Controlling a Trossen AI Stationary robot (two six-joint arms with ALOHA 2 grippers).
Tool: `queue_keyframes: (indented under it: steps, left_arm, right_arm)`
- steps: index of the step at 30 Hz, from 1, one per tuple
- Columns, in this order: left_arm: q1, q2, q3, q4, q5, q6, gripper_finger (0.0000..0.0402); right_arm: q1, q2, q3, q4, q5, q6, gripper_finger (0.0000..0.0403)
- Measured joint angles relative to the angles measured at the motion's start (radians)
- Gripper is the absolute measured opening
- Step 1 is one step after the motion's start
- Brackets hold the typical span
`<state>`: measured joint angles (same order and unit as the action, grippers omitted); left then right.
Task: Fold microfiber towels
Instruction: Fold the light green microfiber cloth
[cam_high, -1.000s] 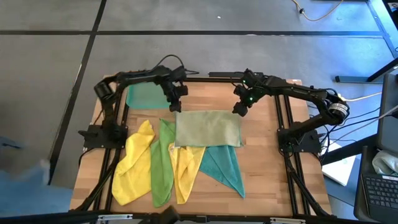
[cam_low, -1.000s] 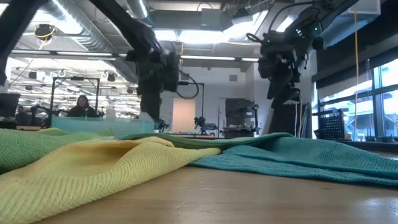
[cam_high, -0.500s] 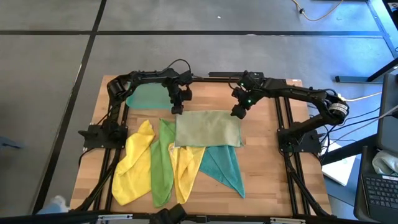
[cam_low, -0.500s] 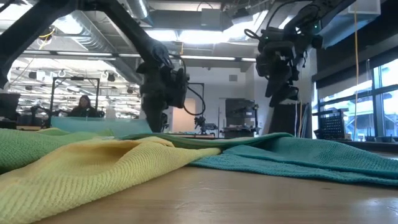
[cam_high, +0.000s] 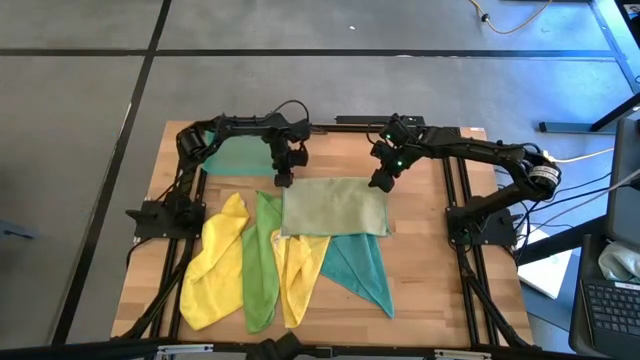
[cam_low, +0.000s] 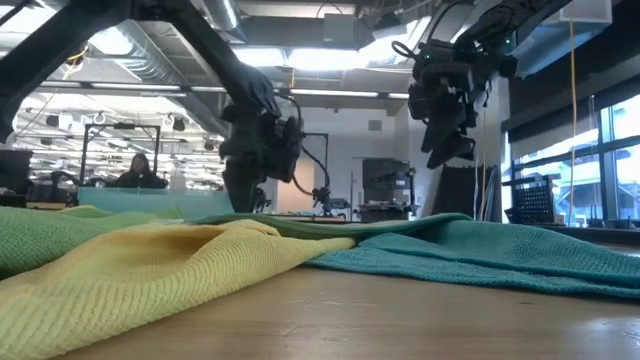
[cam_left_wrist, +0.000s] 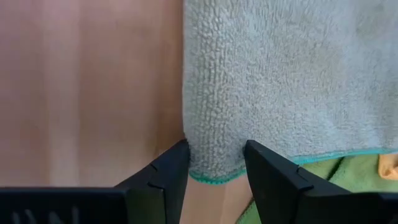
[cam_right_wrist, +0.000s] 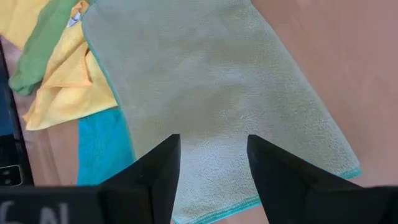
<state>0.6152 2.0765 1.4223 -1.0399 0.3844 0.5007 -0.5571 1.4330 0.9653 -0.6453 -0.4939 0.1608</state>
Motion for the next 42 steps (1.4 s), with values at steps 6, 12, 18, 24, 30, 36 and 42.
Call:
queue_keyframes:
  steps: [6,12,18,24,30,36,42]
  left_arm:
    - [-0.031,0.009,0.003,0.007,-0.051,-0.031,0.0147]
    - [-0.037,0.014,0.049,-0.006,-0.081,-0.057,0.0142]
    - [-0.036,0.014,0.104,-0.052,-0.081,-0.08,0.0104]
    - [-0.036,0.014,0.105,-0.078,-0.038,-0.082,0.0045]
    - [-0.035,0.014,0.105,-0.072,-0.035,-0.083,0.004]
    - [-0.042,0.014,0.105,-0.065,-0.036,-0.083,0.0059]
    - [-0.048,0.013,0.126,-0.115,-0.042,-0.153,0.0061]
  right_arm:
    - [0.0,0.0,0.0,-0.001,-0.008,0.023,0.0188]
    - [0.0,0.0,0.0,-0.003,-0.025,0.022,0.0188]
    - [0.0,0.0,0.0,-0.003,-0.025,0.018,0.0188]
    - [0.0,0.0,0.0,-0.003,-0.037,0.018,0.0188]
    - [0.0,0.0,0.0,-0.019,-0.049,0.045,0.0188]
    - [0.025,0.0,-0.031,-0.024,-0.003,0.042,0.0188]
    - [0.086,0.015,-0.124,0.06,0.093,0.1,0.0188]
